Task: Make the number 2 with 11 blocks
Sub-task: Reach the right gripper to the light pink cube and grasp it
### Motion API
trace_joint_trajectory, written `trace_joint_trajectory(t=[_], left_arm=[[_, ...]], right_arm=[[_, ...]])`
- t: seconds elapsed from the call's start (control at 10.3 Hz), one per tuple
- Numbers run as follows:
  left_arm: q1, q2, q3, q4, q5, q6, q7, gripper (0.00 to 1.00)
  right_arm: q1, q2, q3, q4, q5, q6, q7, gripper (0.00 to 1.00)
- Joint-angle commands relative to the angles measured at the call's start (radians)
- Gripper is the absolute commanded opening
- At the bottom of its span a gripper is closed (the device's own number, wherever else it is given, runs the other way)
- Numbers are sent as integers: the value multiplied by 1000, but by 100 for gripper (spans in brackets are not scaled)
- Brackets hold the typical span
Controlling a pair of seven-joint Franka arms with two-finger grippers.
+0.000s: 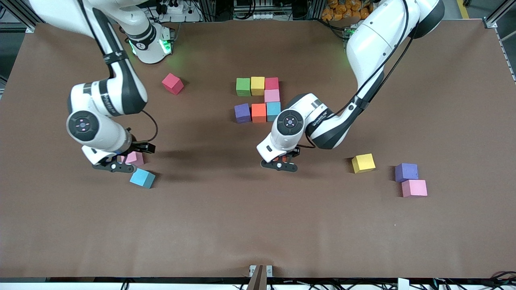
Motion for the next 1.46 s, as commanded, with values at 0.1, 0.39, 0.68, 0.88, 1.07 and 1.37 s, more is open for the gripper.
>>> trace_joint_trajectory(t=[0.1, 0.39, 0.68, 0.88, 1.07, 1.37], left_arm=[[-34, 29, 26, 57, -21, -2, -90, 28], [-39, 29, 26, 59, -21, 1, -173, 28], [-48, 33, 26, 59, -19, 1, -208, 28], [-50, 39, 26, 59, -21, 1, -224, 28], [-54, 41, 26, 60, -24, 6, -251, 28], [-56, 50, 26, 60, -47, 15, -296, 28]], right_arm=[[-111, 16, 15, 12, -15, -2, -304, 100], [-184, 81, 17, 13, -12, 98, -578, 100], [-182, 92, 23, -72, -6, 242, -652, 100], [-189, 89, 25, -121, -2, 326, -687, 100], [-197, 87, 28, -140, 72, 327, -690, 100], [-200, 90, 28, -160, 98, 343, -695, 100]])
